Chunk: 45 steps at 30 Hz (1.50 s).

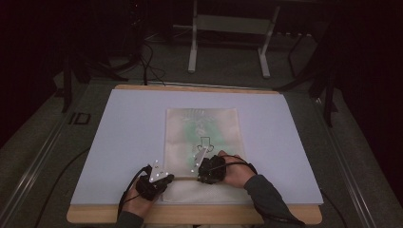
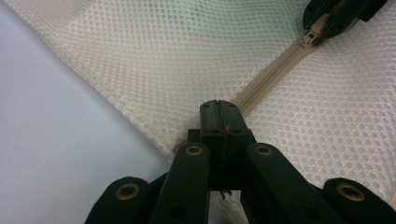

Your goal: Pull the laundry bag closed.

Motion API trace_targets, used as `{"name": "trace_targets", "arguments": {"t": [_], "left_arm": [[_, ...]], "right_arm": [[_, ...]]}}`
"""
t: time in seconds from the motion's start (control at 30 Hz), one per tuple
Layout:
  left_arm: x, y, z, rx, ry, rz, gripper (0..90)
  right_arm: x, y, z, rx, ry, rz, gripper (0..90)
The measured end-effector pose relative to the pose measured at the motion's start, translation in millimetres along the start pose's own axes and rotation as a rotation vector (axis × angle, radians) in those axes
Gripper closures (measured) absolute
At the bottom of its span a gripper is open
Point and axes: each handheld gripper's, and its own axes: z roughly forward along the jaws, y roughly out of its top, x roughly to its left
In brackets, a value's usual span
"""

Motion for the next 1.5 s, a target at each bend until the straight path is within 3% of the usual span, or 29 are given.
{"name": "trace_targets", "arguments": {"t": [1.5], "left_arm": [[-0.1, 0.1, -0.1, 0.002, 0.001, 0.004, 89.5]], "right_arm": [[2.1, -8.6, -10.3, 0.047, -0.001, -0.014, 82.2]]}}
